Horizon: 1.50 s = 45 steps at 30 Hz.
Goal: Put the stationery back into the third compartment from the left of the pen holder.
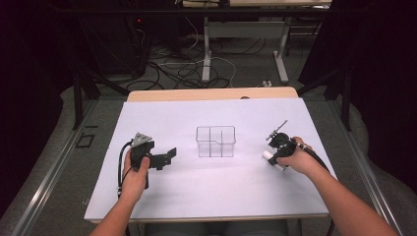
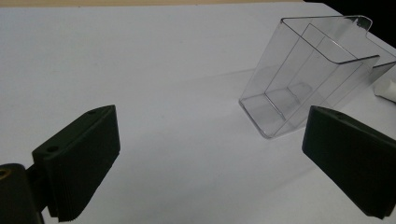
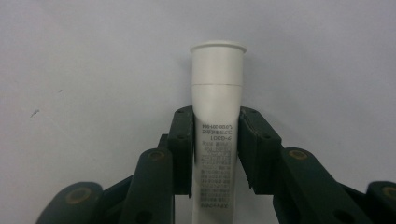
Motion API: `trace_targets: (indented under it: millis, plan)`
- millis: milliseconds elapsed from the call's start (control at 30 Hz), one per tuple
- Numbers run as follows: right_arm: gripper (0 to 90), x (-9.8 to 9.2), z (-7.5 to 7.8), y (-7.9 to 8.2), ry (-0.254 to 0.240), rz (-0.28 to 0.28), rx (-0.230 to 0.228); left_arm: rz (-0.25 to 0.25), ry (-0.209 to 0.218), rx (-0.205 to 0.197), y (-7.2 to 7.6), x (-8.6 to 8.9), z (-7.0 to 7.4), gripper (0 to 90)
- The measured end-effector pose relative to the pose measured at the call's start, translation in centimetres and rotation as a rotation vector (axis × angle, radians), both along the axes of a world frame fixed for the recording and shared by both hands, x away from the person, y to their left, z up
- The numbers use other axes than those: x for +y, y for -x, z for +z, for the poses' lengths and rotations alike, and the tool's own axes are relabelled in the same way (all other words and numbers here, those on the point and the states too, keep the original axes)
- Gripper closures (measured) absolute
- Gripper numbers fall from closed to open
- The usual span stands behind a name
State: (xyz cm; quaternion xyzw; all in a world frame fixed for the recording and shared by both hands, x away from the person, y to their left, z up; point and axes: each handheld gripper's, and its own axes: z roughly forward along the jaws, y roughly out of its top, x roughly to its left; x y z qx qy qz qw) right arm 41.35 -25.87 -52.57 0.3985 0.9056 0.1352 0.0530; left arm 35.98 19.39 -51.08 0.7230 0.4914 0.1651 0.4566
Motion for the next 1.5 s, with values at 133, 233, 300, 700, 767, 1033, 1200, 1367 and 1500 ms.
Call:
trace_targets:
  millis: [133,233,300,700,767,1033,1200,1367,1500]
  plan:
    - [68.2,0.1,-0.3,0.1,-0.028,-0.021,-0.016,0.003,0.003,-0.005,0.0,0.0,0.0,4.1]
    - [68.3,0.1,-0.3,0.1,-0.029,-0.021,-0.014,0.004,0.004,-0.004,0.0,0.0,-0.1,4.1]
    - [68.4,0.0,-0.2,0.1,-0.018,-0.018,-0.01,0.0,0.001,0.002,0.0,0.0,0.0,4.1]
    - [68.6,0.1,-0.4,0.4,-0.097,-0.082,-0.024,0.0,0.001,0.0,0.0,0.0,0.0,4.1]
    - [68.7,0.0,0.1,0.2,-0.065,-0.065,0.002,0.003,0.004,-0.005,0.0,0.0,-0.1,4.1]
    - [68.8,0.0,0.8,0.2,-0.095,-0.07,-0.022,-0.003,-0.003,0.0,0.0,0.1,-0.1,4.1]
    - [68.9,0.1,1.1,0.1,-0.097,-0.067,-0.039,-0.003,-0.001,-0.003,0.0,0.0,-0.1,4.1]
    - [68.9,0.1,1.4,0.2,-0.09,-0.083,-0.067,-0.004,-0.002,0.0,0.0,0.0,-0.1,4.1]
    - [69.0,0.0,1.9,0.2,-0.108,-0.105,-0.083,-0.002,-0.001,-0.004,0.0,0.0,-0.1,4.1]
